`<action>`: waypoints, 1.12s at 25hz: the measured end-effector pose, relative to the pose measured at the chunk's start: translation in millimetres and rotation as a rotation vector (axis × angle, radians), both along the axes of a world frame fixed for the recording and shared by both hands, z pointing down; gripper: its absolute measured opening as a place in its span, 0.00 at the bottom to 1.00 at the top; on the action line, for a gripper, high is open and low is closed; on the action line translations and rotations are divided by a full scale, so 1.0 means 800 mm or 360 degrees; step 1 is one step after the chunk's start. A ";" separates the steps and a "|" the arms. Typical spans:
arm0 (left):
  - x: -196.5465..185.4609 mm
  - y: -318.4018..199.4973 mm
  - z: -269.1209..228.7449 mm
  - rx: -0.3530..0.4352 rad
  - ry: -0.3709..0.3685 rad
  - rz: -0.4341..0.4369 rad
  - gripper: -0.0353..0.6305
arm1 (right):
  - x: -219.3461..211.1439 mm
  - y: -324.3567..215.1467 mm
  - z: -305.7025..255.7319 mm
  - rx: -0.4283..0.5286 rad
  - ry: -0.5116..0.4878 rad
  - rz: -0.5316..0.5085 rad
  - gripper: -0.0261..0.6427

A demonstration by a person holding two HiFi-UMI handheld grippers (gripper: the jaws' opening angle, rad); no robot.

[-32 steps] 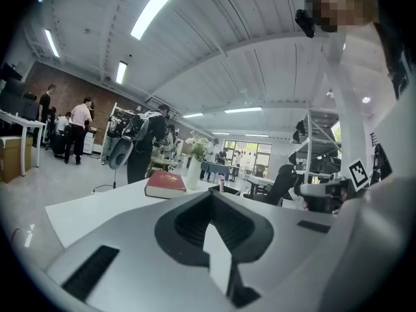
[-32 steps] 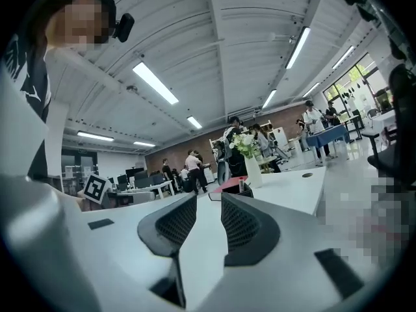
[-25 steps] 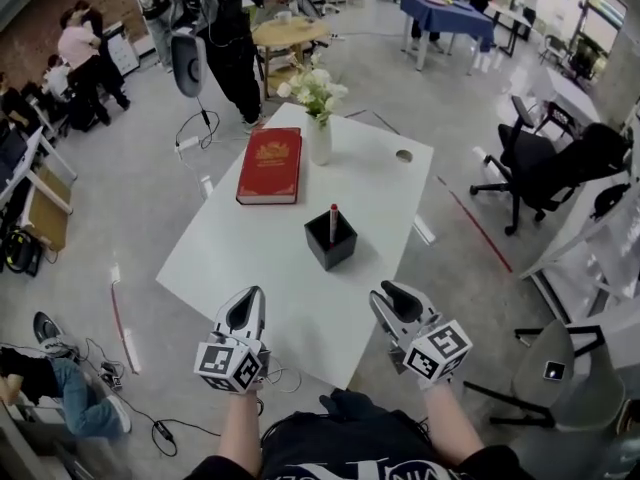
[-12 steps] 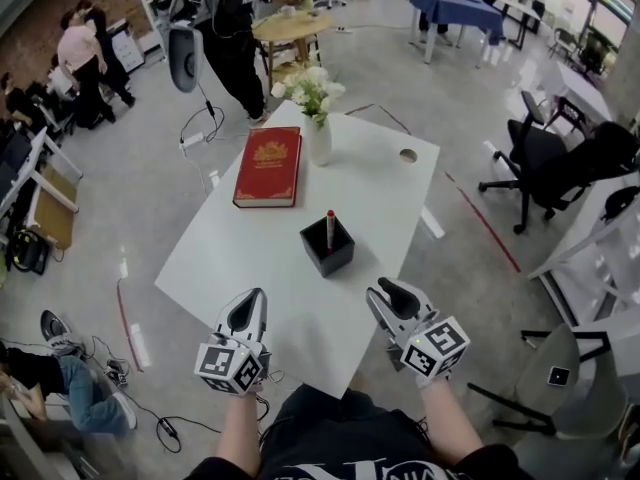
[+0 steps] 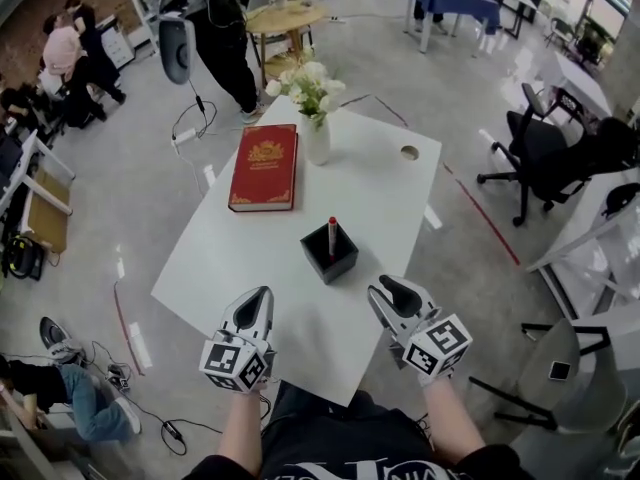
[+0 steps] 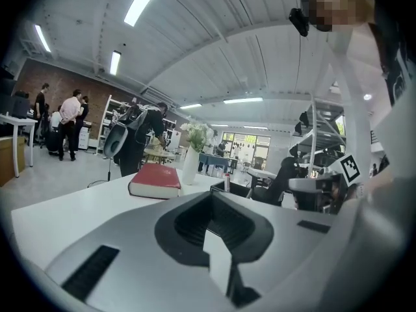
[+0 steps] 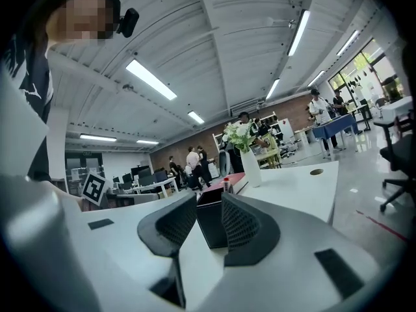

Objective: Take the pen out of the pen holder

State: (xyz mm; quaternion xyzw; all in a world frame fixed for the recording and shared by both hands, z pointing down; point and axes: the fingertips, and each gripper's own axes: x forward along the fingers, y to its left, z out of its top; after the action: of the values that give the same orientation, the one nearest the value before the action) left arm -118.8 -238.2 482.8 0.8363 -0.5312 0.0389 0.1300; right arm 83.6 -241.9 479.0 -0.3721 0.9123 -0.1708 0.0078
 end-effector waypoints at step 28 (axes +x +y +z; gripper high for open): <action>-0.022 -0.123 0.021 -0.0052 -0.0029 0.0217 0.06 | -0.094 -0.156 0.010 -0.0004 0.0506 -0.0096 0.27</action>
State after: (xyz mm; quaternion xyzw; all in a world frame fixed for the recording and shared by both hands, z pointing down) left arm -136.7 -336.9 499.9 0.8680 -0.4734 0.0640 0.1358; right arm 8.4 -366.6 487.2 -0.3670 0.9125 -0.1111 -0.1424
